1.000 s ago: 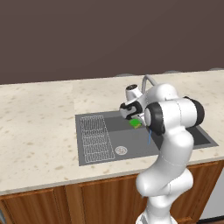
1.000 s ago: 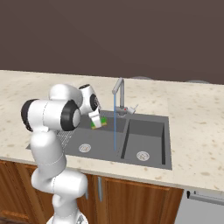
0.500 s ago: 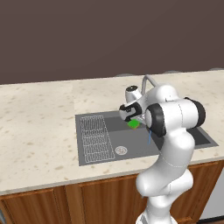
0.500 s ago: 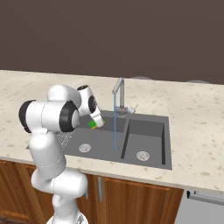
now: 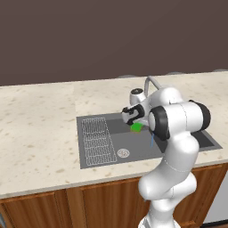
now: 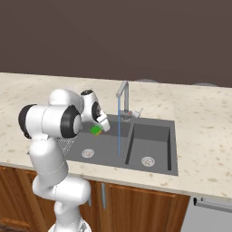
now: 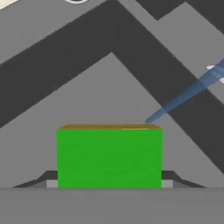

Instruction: Soak the sponge with water for a few seconds and then drop it inside the sink.

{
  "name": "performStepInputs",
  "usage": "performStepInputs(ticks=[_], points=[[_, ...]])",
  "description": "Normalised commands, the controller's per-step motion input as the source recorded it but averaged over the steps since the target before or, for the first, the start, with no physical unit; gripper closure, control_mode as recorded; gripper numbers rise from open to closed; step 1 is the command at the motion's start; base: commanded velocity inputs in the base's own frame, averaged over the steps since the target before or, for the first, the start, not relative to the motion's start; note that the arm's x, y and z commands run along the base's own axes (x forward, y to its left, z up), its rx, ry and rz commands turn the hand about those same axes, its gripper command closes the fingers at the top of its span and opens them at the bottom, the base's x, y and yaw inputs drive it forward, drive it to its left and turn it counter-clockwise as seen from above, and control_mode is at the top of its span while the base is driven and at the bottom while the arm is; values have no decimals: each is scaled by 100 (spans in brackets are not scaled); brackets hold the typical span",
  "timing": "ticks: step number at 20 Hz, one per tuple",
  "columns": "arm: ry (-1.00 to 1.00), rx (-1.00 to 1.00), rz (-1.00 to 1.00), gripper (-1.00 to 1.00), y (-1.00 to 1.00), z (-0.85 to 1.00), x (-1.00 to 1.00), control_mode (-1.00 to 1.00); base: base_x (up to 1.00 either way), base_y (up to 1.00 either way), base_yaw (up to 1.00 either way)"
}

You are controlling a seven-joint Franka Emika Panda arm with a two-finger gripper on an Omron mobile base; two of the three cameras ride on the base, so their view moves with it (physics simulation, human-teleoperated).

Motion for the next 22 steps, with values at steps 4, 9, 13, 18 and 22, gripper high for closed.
performStepInputs(ticks=[4, 9, 13, 18, 22], points=[[20, 5, 40, 100, 16, 0, -7, -100, 0, 0, 0], [18, 2, 33, 100, 15, 0, 0, -100, 0, 0, 0], [7, 0, 15, 100, 0, -9, 3, -100, 0, 0, 0], [2, 0, 8, 100, 0, -28, 4, -100, 0, 0, 0], [0, 0, 6, 100, 0, -38, 2, -100, 0, 0, 0]])
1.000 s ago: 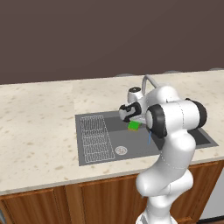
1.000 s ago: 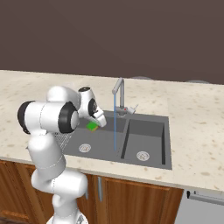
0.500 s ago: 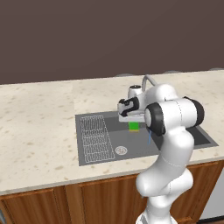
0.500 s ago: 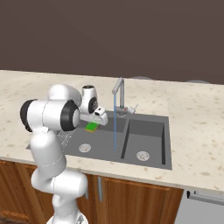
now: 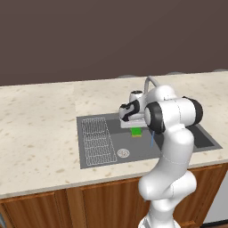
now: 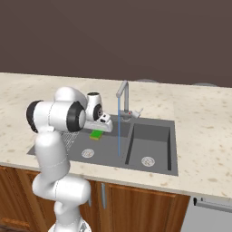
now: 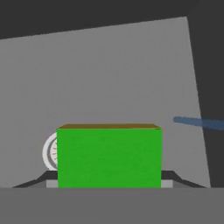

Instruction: Soak the sponge with water for a few seconds and then drop it inside the sink.

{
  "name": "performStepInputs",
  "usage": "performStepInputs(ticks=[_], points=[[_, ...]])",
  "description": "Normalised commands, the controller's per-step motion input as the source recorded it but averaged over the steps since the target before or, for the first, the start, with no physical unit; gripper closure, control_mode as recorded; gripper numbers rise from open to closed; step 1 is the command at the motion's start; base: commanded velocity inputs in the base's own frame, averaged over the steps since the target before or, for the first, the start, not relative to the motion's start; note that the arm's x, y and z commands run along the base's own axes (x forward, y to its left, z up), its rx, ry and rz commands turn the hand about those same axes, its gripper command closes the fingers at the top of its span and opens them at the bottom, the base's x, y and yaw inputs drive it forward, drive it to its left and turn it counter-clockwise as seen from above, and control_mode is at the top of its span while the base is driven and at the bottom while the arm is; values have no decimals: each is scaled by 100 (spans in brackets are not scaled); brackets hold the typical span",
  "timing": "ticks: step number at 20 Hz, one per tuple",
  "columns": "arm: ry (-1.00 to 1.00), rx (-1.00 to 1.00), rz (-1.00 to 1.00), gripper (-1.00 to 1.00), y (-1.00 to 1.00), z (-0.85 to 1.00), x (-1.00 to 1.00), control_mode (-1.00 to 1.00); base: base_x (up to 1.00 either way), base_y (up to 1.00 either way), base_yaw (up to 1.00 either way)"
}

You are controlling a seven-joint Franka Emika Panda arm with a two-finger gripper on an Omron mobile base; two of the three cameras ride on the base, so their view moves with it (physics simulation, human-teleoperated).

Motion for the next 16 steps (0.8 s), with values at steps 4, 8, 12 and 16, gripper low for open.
performStepInputs(ticks=[4, 8, 12, 16], points=[[-1, 0, 4, 100, 0, -40, 1, -100, 0, 0, 0], [-2, 0, 3, 100, 0, -44, 2, -100, 0, 0, 0], [-1, 0, 2, 100, 0, -45, 2, -100, 0, 0, 0], [-1, 0, 1, 100, 0, -37, 11, -100, 0, 0, 0]])
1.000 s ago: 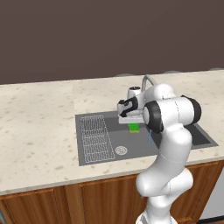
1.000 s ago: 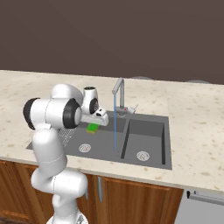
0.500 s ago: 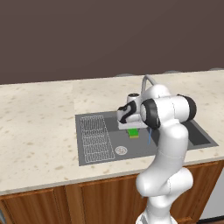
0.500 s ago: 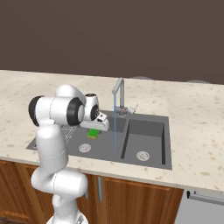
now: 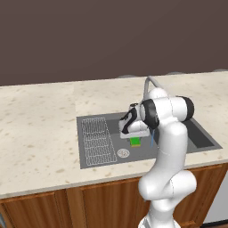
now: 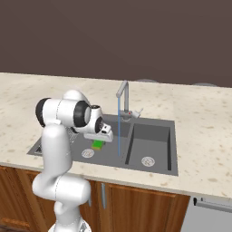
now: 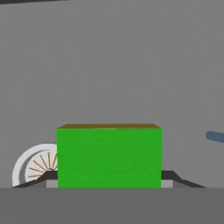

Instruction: Soak the sponge with water for a few seconds and then drop it inside the sink.

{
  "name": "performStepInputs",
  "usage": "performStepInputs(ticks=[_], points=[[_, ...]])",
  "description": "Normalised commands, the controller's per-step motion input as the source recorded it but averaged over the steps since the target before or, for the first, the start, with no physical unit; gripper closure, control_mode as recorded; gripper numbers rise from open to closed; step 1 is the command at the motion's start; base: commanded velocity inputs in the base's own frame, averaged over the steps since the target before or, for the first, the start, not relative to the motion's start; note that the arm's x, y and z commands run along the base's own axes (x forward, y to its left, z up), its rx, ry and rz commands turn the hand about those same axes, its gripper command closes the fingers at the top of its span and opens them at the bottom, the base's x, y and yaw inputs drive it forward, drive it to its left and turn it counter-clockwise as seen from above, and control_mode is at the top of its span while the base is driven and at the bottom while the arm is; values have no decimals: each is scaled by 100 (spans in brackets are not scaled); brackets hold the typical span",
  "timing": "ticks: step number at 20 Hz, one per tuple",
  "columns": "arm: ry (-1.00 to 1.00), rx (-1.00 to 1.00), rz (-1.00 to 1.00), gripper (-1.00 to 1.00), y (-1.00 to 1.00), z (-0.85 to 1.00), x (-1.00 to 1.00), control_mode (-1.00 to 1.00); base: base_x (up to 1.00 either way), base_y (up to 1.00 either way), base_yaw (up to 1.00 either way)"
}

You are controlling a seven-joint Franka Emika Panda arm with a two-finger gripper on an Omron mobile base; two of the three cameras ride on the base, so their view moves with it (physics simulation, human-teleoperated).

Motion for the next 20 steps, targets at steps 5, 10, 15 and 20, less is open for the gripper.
performStepInputs(ticks=[5, 10, 15, 20], points=[[0, 0, 1, 100, 0, -31, 17, -100, 0, 0, 0], [0, 0, 1, 100, 0, -26, 13, -100, 0, 0, 0], [0, 0, 1, 100, 0, -19, 6, -100, 0, 0, 0], [0, 0, 0, 100, 2, -8, 0, -100, 0, 0, 0]])
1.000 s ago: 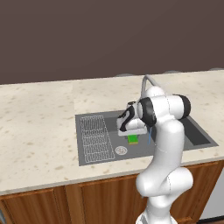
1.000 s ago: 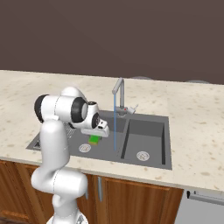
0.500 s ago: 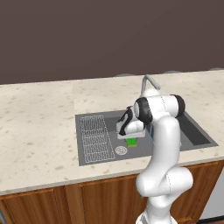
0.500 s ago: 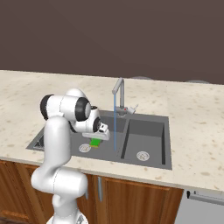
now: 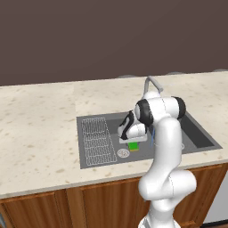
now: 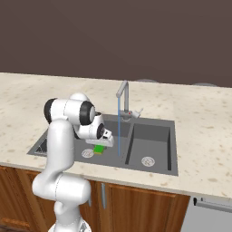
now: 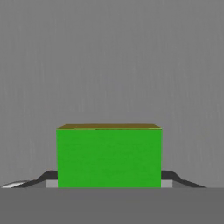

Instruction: Soak the sponge with water for a few seconds and then drop it inside the sink.

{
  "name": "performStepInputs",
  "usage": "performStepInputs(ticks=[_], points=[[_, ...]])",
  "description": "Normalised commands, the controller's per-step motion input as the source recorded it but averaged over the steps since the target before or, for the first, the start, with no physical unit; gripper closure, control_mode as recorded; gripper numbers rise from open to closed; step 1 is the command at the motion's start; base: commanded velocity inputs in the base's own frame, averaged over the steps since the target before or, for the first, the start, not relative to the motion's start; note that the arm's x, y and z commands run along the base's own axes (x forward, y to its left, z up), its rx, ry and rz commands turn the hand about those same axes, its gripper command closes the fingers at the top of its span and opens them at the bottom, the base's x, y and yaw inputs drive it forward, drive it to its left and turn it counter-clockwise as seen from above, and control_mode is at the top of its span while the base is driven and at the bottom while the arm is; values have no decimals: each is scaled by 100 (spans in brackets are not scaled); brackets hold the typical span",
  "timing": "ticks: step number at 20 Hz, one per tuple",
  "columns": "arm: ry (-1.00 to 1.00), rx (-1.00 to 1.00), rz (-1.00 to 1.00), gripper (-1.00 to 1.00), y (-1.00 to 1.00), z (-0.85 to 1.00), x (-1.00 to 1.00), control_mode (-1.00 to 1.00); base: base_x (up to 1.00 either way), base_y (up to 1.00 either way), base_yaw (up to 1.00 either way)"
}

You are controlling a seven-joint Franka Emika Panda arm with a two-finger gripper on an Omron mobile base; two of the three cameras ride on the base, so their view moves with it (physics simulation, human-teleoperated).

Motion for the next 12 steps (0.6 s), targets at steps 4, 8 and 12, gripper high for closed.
performStepInputs(ticks=[4, 8, 12], points=[[0, 0, 0, 100, 0, 0, 0, -100, 0, 0, 0], [0, 0, 0, 100, 0, 0, 0, -100, 0, 0, 0], [0, 0, 0, -100, 0, 0, 0, -100, 0, 0, 0]])
